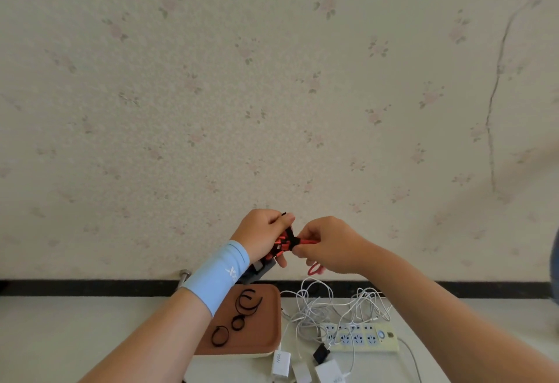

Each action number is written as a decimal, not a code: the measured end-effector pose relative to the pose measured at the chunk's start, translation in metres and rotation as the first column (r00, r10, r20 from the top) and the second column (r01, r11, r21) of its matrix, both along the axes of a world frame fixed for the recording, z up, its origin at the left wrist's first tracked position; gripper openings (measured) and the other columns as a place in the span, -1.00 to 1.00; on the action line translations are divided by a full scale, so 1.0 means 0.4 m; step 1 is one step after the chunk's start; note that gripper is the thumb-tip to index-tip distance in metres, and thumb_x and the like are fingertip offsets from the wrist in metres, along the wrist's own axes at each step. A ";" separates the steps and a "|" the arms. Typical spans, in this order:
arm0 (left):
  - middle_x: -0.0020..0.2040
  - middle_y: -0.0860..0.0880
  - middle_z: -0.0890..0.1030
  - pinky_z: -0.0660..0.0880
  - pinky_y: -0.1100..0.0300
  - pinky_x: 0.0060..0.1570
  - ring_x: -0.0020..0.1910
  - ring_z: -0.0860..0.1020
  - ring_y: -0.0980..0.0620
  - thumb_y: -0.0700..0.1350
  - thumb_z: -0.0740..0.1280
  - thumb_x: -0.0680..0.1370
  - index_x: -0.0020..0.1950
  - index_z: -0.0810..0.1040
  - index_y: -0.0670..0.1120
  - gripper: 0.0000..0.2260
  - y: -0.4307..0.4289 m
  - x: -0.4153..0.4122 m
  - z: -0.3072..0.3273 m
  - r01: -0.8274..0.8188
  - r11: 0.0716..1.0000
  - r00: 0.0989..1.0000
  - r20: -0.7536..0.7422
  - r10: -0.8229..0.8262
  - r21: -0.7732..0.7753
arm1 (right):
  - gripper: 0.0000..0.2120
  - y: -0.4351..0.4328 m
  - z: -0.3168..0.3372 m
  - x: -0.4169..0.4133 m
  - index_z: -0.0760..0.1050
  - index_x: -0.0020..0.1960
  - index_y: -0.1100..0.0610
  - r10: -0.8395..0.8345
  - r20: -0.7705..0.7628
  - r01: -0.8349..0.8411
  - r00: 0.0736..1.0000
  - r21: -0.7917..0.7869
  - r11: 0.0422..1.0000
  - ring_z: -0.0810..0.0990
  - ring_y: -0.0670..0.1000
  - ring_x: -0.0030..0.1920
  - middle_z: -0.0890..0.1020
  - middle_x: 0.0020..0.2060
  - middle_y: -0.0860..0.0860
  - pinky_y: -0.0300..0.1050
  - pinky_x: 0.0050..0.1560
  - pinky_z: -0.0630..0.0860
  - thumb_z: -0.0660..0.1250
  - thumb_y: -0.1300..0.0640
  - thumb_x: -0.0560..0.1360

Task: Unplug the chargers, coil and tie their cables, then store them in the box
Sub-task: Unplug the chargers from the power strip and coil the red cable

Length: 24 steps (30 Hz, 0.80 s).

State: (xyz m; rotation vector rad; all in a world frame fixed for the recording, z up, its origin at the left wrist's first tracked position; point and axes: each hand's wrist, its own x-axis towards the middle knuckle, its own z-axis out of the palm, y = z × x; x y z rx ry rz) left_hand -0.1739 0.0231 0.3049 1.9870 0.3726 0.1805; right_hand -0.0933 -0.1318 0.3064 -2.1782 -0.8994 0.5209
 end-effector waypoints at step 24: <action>-0.27 -0.10 0.65 0.56 0.19 -0.14 -0.31 0.59 0.00 -0.09 0.35 0.60 -0.14 0.56 -0.11 -0.85 0.030 -0.003 -0.003 0.132 0.977 0.990 -0.033 -0.139 -0.170 | -0.77 -0.005 0.014 0.000 0.59 -0.09 0.05 -0.089 0.127 0.069 0.988 0.155 0.986 0.62 -0.16 -0.28 0.68 -0.22 -0.03 -0.35 -0.22 0.51 0.58 0.26 0.36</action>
